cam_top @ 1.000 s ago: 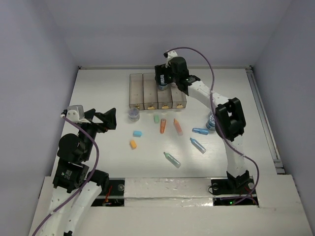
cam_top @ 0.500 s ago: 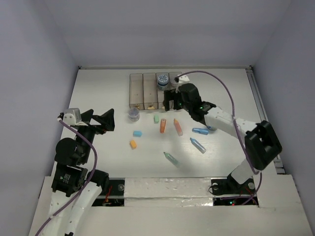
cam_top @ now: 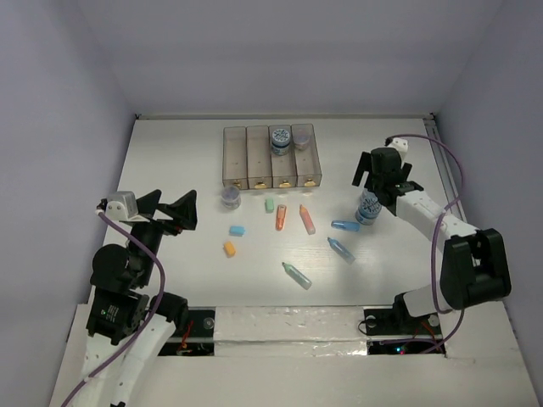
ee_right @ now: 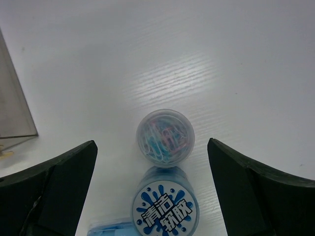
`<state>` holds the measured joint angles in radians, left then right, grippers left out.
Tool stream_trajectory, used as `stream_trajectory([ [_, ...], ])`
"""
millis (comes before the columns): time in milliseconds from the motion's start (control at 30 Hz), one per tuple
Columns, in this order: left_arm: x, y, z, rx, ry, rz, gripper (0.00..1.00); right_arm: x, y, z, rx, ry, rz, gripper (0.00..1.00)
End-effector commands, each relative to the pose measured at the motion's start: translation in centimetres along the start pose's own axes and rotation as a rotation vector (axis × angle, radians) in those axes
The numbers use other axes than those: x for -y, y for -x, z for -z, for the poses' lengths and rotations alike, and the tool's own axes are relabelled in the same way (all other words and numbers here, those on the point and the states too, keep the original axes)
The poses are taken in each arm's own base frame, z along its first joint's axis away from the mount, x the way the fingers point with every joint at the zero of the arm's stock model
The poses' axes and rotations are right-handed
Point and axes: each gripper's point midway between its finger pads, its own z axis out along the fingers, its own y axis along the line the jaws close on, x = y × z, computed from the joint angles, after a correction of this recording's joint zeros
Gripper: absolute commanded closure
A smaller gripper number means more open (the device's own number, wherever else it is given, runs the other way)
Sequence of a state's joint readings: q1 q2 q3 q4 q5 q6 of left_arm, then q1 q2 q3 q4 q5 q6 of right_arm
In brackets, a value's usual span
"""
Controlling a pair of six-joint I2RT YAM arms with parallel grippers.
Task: Sort the stationery into containers
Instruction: Pick up the stationery from the center of the board.
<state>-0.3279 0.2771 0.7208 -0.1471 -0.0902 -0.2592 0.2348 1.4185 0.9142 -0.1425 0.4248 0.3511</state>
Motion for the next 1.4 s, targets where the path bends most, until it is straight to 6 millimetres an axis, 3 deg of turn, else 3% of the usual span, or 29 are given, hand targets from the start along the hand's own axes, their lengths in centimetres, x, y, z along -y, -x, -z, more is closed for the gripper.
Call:
stream_trajectory([
  [0,1.0,2.1,0.4,0.066,-0.040,0.008,0.01,0.5,-0.3,-1.0,-0.015,-0.041,-0.007,0.00],
  [333,1.0,2.2,0.5,0.069,-0.041,0.007,0.01,1.2,-2.5,-4.3,-0.100,-0.045,-0.023,0.00],
  [567,1.2,2.1,0.4,0.063,-0.048,0.010,0.01,0.6,-2.6,-5.4,-0.143,-0.014,-0.029,0.06],
  [900,1.2,2.1,0.4,0.063,-0.048,0.008,0.01,0.9,-3.2,-5.7,-0.181,-0.023,-0.024,0.18],
  [1100,1.2,2.2,0.5,0.066,-0.049,0.009,0.01,1.4,-3.5,-5.4,-0.204,-0.047,-0.008,0.15],
  [1200,1.4,2.1,0.5,0.063,-0.058,0.012,0.01,1.5,-3.6,-5.2,-0.199,-0.044,-0.010,0.28],
  [1367,1.3,2.2,0.6,0.068,-0.056,0.011,0.01,1.1,-1.9,-4.7,-0.149,-0.024,-0.021,0.51],
])
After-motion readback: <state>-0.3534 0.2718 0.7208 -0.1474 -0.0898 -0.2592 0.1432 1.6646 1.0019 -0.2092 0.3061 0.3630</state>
